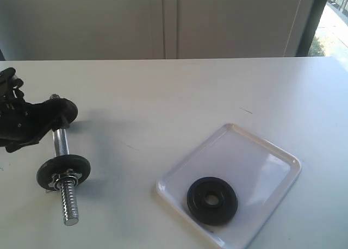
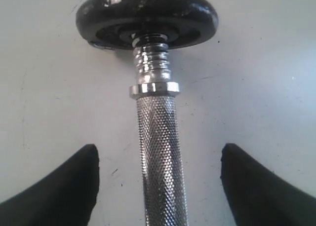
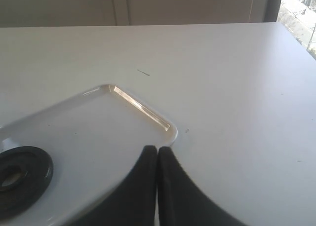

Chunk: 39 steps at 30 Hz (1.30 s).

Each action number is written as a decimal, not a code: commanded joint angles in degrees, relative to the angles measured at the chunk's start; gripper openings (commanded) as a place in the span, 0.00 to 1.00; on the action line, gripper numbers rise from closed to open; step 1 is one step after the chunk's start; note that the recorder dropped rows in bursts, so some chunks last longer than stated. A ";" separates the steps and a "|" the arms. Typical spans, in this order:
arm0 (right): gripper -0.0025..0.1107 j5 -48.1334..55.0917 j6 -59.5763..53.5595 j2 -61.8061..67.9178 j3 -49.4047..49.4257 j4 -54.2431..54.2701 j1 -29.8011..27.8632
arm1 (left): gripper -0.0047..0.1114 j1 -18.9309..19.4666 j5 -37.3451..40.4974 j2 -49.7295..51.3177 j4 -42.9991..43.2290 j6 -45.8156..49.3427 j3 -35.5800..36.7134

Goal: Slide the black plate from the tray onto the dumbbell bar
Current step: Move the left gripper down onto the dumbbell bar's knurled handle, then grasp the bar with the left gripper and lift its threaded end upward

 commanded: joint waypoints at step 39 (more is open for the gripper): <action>0.02 -0.52 1.26 -0.27 0.30 0.00 0.02 | 0.24 -0.19 -9.92 11.77 0.31 -0.46 -2.19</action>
